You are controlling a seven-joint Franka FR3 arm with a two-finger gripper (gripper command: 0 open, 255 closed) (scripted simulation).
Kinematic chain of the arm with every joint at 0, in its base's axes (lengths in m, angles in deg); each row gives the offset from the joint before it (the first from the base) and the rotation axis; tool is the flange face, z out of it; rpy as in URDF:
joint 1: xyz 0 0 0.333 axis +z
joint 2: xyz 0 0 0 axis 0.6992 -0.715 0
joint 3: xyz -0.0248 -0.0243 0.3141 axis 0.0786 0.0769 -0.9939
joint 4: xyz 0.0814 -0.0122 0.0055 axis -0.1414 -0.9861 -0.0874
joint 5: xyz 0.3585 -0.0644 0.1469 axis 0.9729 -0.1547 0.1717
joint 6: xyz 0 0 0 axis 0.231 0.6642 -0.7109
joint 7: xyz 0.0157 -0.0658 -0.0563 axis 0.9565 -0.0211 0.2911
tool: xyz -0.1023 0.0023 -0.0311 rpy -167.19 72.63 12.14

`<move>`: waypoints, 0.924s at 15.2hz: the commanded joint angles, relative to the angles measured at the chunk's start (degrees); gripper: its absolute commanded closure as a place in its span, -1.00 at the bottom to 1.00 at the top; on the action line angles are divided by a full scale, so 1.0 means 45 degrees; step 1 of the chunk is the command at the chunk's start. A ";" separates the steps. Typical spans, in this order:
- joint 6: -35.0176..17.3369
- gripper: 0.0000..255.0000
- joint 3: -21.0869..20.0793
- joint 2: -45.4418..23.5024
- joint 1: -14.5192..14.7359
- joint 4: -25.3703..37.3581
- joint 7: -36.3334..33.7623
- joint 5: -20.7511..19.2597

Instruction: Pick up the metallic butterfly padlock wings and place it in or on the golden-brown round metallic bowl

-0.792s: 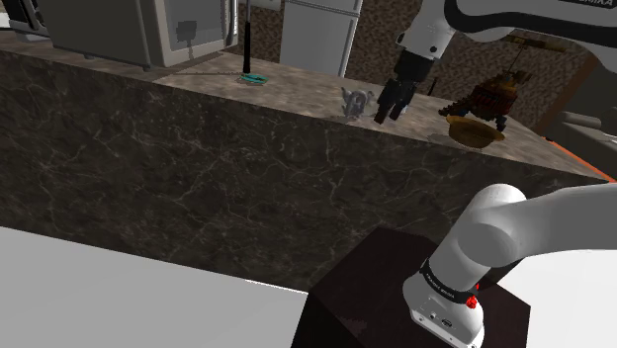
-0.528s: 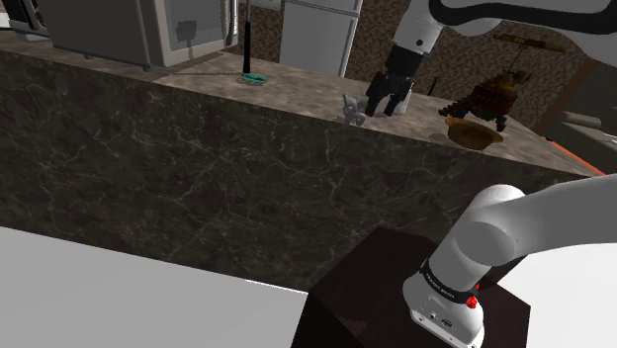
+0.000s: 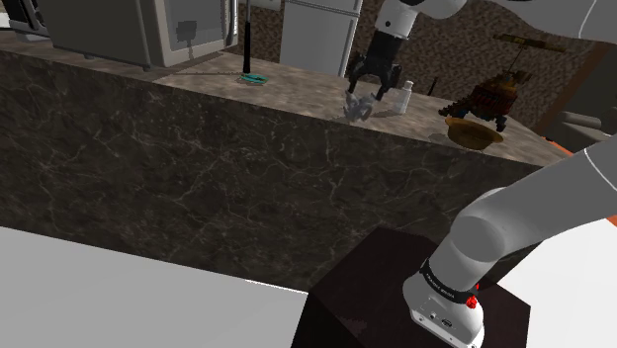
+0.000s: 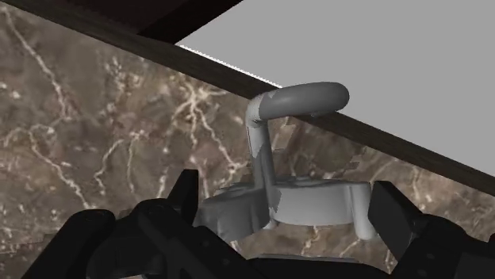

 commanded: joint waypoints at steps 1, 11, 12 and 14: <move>-0.0176 -1.00 0.0001 -0.0345 -0.0123 0.0129 -0.0425 0.0025; -0.1273 -1.00 -0.0450 -0.0240 -0.0531 -0.1084 -0.0278 0.0219; -0.1269 -1.00 -0.0518 -0.0240 -0.0614 -0.1083 -0.0254 0.0246; -0.1258 -1.00 -0.0709 -0.0238 -0.0848 -0.1081 -0.0185 0.0323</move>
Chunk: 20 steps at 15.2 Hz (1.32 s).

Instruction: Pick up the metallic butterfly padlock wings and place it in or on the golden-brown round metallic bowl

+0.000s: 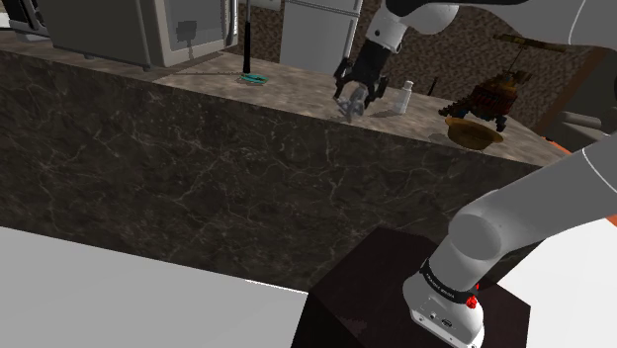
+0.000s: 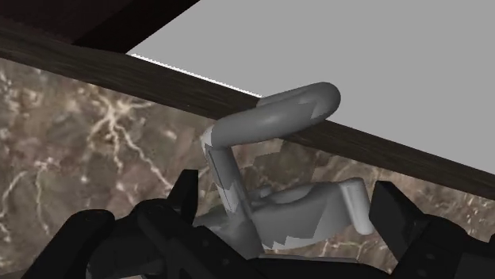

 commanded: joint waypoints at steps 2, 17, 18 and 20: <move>0.0125 1.00 -0.0200 -0.0227 -0.0305 -0.0048 0.0047 -0.1442; 0.1181 1.00 -0.0123 -0.0236 -0.0357 0.1001 0.0018 -0.1485; 0.1349 1.00 -0.0119 -0.0265 -0.0358 0.1199 -0.0002 -0.1490; 0.1685 1.00 -0.0110 -0.0332 -0.0359 0.1604 -0.0040 -0.1499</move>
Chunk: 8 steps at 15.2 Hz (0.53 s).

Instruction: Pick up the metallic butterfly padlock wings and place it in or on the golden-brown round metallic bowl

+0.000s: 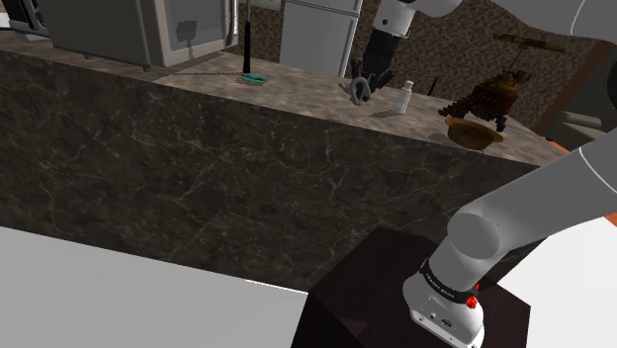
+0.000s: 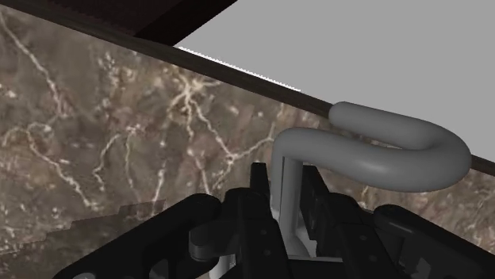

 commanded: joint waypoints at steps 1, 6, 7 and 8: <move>0.0345 1.00 -0.0016 -0.0127 0.0012 0.0475 -0.0074 0.0000; 0.1191 1.00 0.0006 -0.0356 0.0011 0.1556 -0.0171 -0.0016; 0.1362 1.00 0.0010 -0.0410 0.0011 0.1781 -0.0191 -0.0019; 0.1533 1.00 0.0014 -0.0467 0.0011 0.2011 -0.0211 -0.0021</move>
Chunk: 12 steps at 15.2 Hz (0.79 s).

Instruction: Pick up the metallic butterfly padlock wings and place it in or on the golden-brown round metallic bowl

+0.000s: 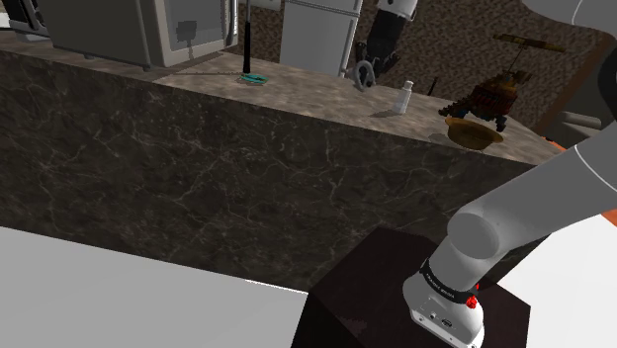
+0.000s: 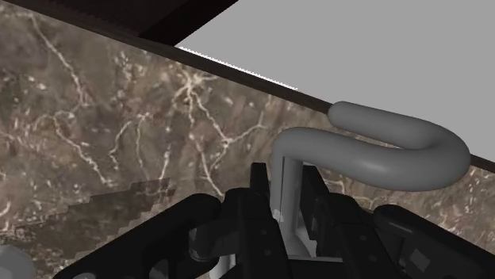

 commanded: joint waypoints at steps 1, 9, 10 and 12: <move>0.0387 1.00 0.0004 -0.0112 0.0003 0.0502 -0.0052 -0.0004; 0.1390 1.00 0.0565 0.0454 -0.0248 0.0844 0.0623 -0.0179; 0.1460 1.00 0.0752 0.0730 -0.0332 0.0608 0.0882 -0.0254; 0.1612 1.00 0.1132 0.1248 -0.0502 0.0183 0.1403 -0.0431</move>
